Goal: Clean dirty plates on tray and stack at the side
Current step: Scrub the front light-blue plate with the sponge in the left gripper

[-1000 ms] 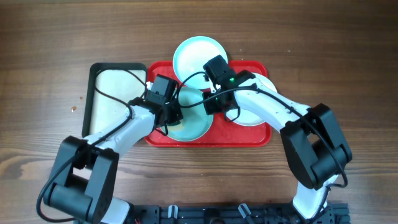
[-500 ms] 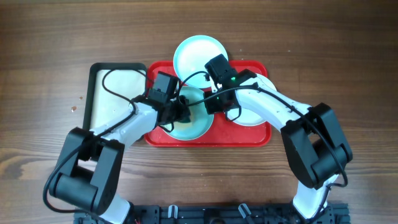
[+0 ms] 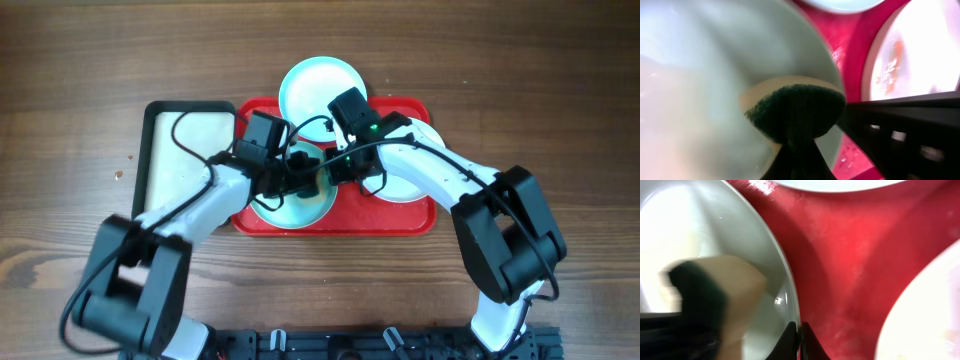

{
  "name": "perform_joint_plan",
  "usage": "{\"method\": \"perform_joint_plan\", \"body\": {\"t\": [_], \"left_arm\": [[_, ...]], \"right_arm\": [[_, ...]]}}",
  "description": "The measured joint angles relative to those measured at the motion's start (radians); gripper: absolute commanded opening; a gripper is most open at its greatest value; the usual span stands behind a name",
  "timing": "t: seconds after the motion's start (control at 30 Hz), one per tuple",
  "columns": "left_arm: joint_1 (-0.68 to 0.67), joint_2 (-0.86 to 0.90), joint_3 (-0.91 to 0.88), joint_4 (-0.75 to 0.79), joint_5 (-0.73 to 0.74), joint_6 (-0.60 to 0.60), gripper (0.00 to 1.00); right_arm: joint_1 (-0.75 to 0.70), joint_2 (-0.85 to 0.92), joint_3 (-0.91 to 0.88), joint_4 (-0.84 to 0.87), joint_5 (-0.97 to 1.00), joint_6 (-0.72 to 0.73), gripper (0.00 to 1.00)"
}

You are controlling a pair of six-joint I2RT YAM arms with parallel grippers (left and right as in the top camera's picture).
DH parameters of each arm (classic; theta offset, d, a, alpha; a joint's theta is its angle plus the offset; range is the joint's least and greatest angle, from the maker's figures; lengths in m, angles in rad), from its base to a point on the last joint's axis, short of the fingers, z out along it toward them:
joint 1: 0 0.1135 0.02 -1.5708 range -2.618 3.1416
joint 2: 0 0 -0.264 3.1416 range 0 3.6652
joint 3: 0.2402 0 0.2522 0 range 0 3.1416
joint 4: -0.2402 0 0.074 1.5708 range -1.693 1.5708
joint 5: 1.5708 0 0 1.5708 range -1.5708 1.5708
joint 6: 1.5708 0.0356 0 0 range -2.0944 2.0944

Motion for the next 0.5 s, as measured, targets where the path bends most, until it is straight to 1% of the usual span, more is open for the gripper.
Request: {"method": "perform_joint_plan", "body": {"t": [0.13,0.23,0.37,0.5], "left_arm": [[0.016,-0.095,0.019,-0.077,-0.080,0.022,0.04],[0.024,-0.140,0.026,-0.159,-0.173,0.034,0.04],[0.024,-0.140,0.026,-0.243,-0.254,0.041,0.04],[0.024,-0.138,0.026,-0.263,-0.304,0.045,0.04]], "right_arm": [[0.002,0.000,0.000,0.000,-0.008,0.000,0.04],[0.002,0.000,0.000,0.000,-0.011,0.000,0.04],[0.002,0.000,0.000,0.000,-0.013,0.000,0.04],[0.002,0.000,0.000,0.000,-0.014,0.000,0.04]]}}
